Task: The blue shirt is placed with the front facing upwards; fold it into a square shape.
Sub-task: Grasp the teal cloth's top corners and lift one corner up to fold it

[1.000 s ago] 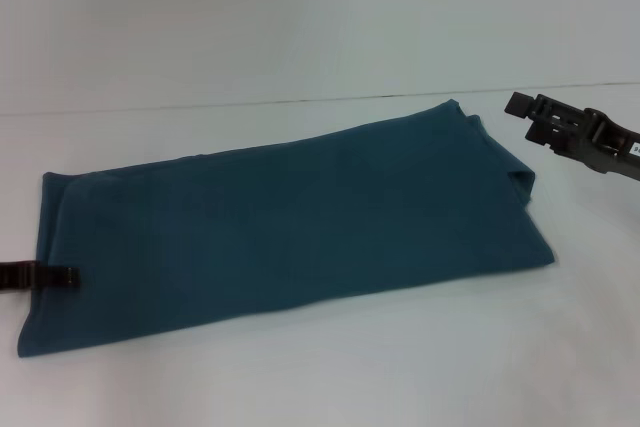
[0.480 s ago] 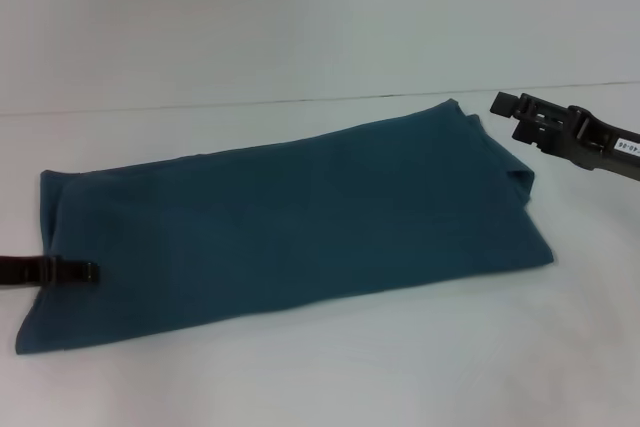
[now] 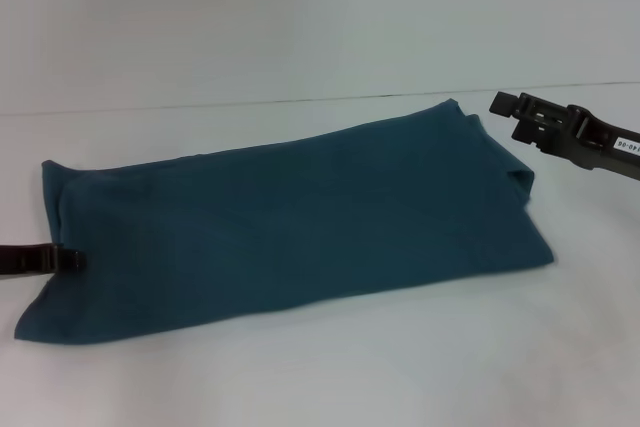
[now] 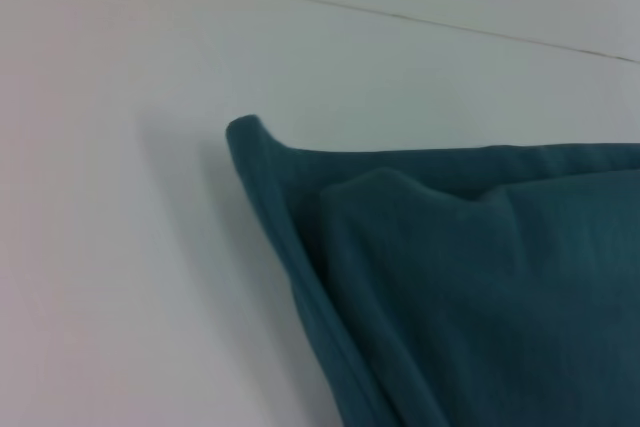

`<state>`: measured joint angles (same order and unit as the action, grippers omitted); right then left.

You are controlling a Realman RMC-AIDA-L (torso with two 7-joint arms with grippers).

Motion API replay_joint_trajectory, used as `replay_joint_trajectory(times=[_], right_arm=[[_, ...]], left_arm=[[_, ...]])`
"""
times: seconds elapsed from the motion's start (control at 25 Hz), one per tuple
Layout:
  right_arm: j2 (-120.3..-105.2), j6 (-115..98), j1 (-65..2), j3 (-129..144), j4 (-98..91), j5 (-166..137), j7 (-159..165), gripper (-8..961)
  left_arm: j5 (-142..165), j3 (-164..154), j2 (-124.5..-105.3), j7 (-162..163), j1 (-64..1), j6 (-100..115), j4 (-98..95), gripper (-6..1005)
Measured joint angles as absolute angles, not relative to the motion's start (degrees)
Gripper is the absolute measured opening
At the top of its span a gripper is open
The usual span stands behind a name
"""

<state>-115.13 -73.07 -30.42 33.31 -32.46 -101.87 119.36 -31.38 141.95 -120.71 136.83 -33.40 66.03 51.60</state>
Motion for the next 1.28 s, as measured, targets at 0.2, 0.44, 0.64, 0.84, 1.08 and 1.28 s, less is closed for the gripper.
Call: replay_joint_trajectory(times=[0.2,0.44,0.64,0.84,1.08,1.28], right_arm=[[-115.12,-73.08,-30.64,33.31,-32.46,-101.87,119.31,882],[-115.25,-72.93,-30.74,33.27,-32.72,-101.85,117.99,850],[-115.75,-72.29,-30.76,32.68,-32.77,-100.7,114.46,822],[-117.92,-69.67,-30.61,32.5,-32.17,-96.97,103.41,795],[-120.05,-67.37,-31.07,32.55,-20.15,-81.23,68.4,762],[-120.32,-65.12,-35.45,32.52,-5.81,-69.6,41.59,512]], left_arm=[[-31.44,141.93,-120.69,136.84,-33.49,66.76,52.16,314],[-33.57,142.02,-120.27,136.67,-33.35,68.51,53.86,116],[-36.15,142.03,-119.68,136.49,-33.22,71.39,56.62,46],[-39.38,142.03,-119.51,135.98,-32.94,74.63,59.78,46],[-40.97,142.28,-119.12,136.35,-32.84,77.82,63.14,46],[-43.12,143.07,-119.42,136.73,-32.59,81.25,67.27,46]])
